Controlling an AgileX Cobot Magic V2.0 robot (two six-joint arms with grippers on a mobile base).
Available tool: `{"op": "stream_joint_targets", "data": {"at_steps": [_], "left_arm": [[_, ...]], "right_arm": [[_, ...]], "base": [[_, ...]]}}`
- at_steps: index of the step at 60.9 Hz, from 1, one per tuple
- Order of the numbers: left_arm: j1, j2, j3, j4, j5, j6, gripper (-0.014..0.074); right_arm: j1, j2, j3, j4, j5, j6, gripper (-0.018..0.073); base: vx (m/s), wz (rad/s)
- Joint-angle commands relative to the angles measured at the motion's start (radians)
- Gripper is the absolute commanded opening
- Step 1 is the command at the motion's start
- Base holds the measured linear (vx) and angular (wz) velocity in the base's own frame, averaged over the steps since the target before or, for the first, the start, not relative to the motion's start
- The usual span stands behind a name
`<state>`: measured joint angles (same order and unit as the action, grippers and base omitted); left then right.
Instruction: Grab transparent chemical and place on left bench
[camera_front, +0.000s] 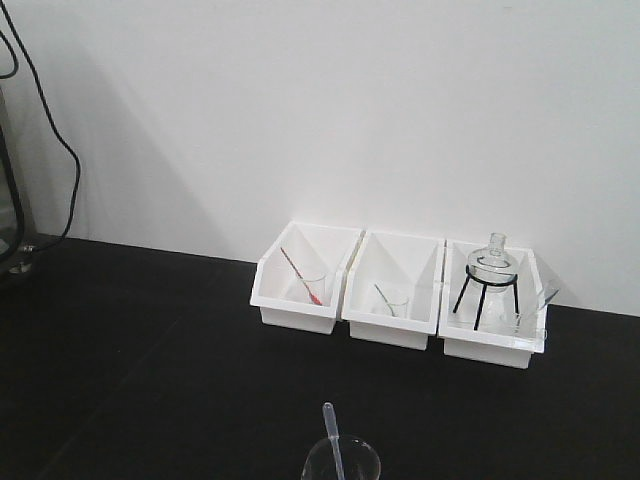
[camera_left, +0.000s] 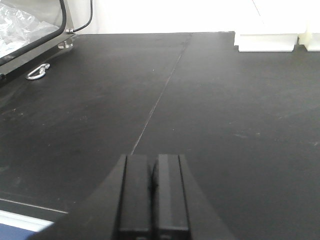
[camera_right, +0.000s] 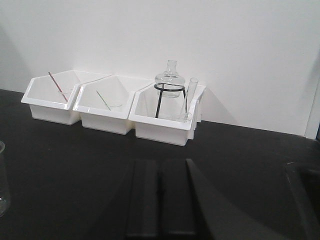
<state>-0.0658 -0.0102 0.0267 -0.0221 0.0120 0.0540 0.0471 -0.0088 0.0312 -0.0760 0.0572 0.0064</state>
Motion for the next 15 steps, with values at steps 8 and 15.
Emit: {"op": "stream_joint_targets", "data": {"at_steps": [8,15], "left_arm": [[-0.002,-0.019,0.016,-0.001,-0.078,-0.008,-0.0003],[-0.002,-0.019,0.016,-0.001,-0.078,-0.008,-0.0003]], "right_arm": [[-0.006,-0.009,0.007,-0.009,-0.076,0.002,-0.0008],[-0.006,-0.009,0.007,-0.009,-0.076,0.002,-0.0008]], "base": [[0.0,0.0],[0.0,0.0]]}}
